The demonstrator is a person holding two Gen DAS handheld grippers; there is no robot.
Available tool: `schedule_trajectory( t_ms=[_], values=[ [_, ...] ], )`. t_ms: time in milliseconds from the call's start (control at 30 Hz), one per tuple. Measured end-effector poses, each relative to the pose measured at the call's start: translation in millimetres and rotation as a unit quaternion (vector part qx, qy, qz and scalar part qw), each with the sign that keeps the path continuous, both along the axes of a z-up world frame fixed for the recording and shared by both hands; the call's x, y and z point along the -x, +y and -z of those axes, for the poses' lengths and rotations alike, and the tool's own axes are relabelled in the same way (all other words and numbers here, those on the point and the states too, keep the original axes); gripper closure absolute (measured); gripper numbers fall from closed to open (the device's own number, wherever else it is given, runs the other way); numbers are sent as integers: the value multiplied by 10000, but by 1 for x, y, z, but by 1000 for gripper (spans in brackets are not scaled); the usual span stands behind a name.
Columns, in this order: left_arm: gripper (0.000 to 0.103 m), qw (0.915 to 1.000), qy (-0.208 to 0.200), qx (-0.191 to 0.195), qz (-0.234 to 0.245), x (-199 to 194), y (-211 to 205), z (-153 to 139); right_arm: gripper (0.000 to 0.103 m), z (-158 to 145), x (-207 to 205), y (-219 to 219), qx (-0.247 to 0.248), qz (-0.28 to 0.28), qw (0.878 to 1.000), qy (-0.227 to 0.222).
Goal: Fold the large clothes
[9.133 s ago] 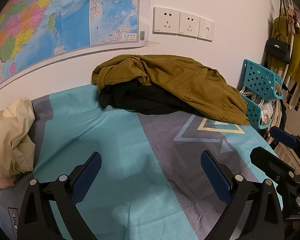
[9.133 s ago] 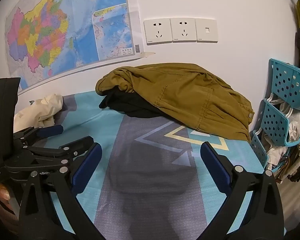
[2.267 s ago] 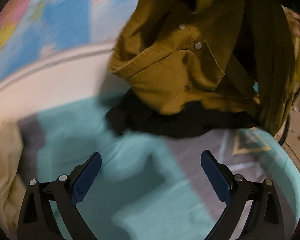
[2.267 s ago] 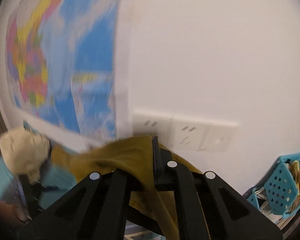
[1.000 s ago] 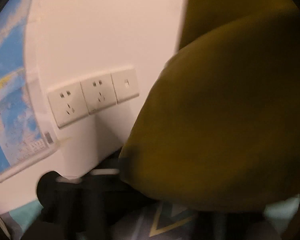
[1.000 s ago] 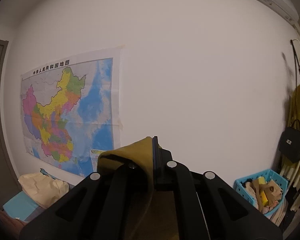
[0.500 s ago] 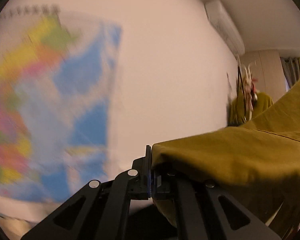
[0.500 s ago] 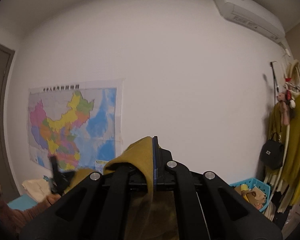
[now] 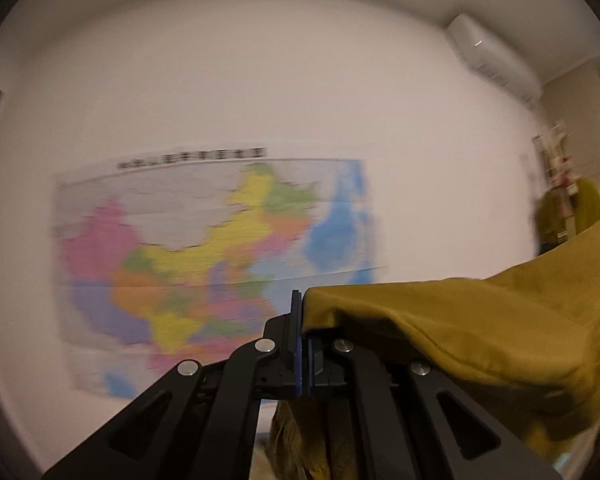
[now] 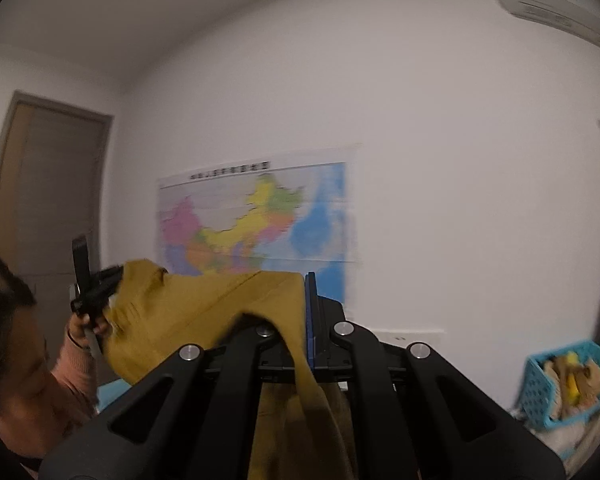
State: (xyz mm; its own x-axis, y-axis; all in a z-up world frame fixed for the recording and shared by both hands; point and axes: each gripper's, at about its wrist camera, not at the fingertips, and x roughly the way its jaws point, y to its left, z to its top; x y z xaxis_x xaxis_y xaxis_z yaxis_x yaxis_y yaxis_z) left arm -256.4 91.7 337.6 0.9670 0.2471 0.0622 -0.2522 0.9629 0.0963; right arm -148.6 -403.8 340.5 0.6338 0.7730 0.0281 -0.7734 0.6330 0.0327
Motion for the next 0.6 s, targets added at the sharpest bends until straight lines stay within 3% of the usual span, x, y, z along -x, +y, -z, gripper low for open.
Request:
schedule_trajectory(
  t_ms=[67,167,300,367,433,500,567,600],
  values=[
    [103,9992,252,-29,-304,-7,9,1,101,10,-37,23,83,-144,9991,383],
    [103,9934,937,22,-663,-54,30,22,101,40,-109,63,168,-404,9921,1175],
    [103,9721,2105,257,-999,-150,68,88,101,108,-208,126,512,-385,9728,2228],
    [102,9539,2760,471,-1078,-201,88,138,100,166,-266,164,795,-301,9503,2996],
    [102,9357,3289,584,-1136,-241,102,189,100,219,-305,192,1213,-3,9310,3444],
    [102,9090,3904,754,-1253,-288,119,254,100,288,-343,222,1767,323,8980,4017],
    [102,8854,4376,860,-1308,-314,130,298,92,334,-360,240,2191,651,8737,4295],
    [102,8739,4557,925,-1417,-325,136,318,89,346,-363,243,2413,826,8673,4275]
  ],
)
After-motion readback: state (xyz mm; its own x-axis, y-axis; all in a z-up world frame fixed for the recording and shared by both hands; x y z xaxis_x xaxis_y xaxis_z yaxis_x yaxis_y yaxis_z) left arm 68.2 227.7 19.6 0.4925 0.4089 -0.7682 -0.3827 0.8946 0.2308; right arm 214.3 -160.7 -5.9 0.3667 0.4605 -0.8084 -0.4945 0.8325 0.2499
